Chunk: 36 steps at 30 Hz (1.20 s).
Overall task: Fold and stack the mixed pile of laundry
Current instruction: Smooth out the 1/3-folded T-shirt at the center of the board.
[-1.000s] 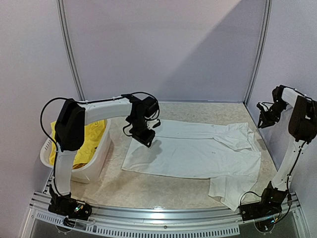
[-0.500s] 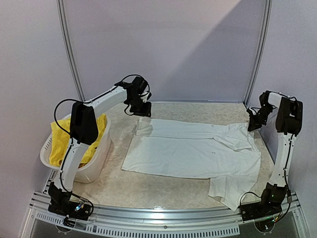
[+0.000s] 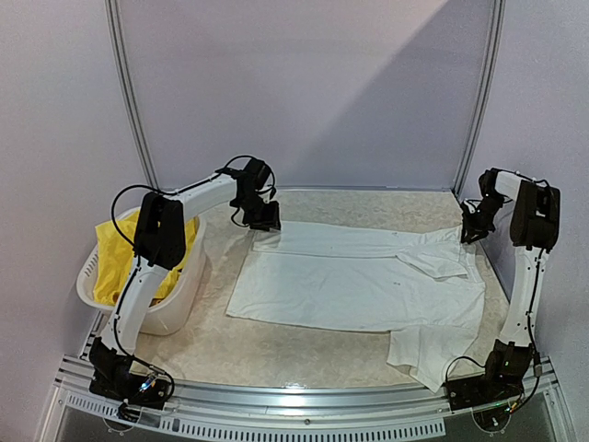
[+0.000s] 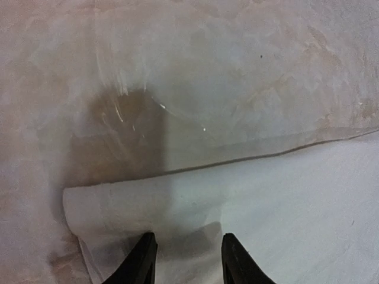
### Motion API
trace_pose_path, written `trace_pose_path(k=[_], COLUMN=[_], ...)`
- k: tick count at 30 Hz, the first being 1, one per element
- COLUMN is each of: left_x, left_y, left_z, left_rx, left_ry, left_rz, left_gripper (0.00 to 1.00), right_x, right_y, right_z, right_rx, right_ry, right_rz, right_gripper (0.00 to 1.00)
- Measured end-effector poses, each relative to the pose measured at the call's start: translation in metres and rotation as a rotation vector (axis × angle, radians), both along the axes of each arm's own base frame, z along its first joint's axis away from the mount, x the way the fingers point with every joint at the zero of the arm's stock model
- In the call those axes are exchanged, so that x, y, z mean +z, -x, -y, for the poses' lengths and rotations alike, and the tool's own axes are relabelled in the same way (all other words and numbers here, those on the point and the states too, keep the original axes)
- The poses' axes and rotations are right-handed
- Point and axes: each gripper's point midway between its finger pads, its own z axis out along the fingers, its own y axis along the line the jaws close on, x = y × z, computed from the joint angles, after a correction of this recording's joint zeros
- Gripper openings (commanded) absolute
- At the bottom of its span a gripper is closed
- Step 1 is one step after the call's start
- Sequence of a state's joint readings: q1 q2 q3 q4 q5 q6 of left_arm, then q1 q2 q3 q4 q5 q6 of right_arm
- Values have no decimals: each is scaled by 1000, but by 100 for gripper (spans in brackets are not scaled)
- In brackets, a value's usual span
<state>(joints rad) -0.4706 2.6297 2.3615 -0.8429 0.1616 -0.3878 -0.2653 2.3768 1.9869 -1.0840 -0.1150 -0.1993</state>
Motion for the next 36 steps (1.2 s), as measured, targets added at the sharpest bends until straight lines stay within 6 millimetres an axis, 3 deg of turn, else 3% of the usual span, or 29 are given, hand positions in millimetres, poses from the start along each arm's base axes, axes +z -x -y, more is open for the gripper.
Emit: trace_pose_path(k=[5, 8, 10, 15, 17, 19, 25, 28, 32, 36], left_x=[0, 1, 4, 23, 36, 51, 105, 124, 134, 129], left_y=[-3, -4, -4, -8, -7, -3, 25, 50, 82, 104], left_z=[0, 0, -1, -2, 0, 2, 22, 40, 63, 81], left_rx=[9, 8, 9, 9, -3, -21, -100, -153, -220, -270], left_ry=[13, 15, 15, 21, 26, 28, 46, 53, 48, 28], left_rz=[8, 15, 21, 57, 80, 104, 185, 209, 227, 221], left_gripper=[39, 40, 40, 40, 40, 40, 39, 40, 40, 39], right_x=[3, 11, 28, 94, 112, 121, 101, 85, 70, 62], right_y=[1, 16, 22, 25, 29, 42, 99, 118, 124, 110], right_z=[1, -1, -1, -8, -21, -49, -155, -184, -183, -168], right_rx=[-36, -49, -53, -36, 13, 121, 573, 725, 789, 779], right_ry=[4, 5, 11, 23, 2, -28, -60, -45, 30, 137], right_rz=[5, -1, 17, 152, 203, 231, 179, 138, 108, 117], right_gripper=[29, 31, 31, 32, 29, 26, 25, 29, 31, 32])
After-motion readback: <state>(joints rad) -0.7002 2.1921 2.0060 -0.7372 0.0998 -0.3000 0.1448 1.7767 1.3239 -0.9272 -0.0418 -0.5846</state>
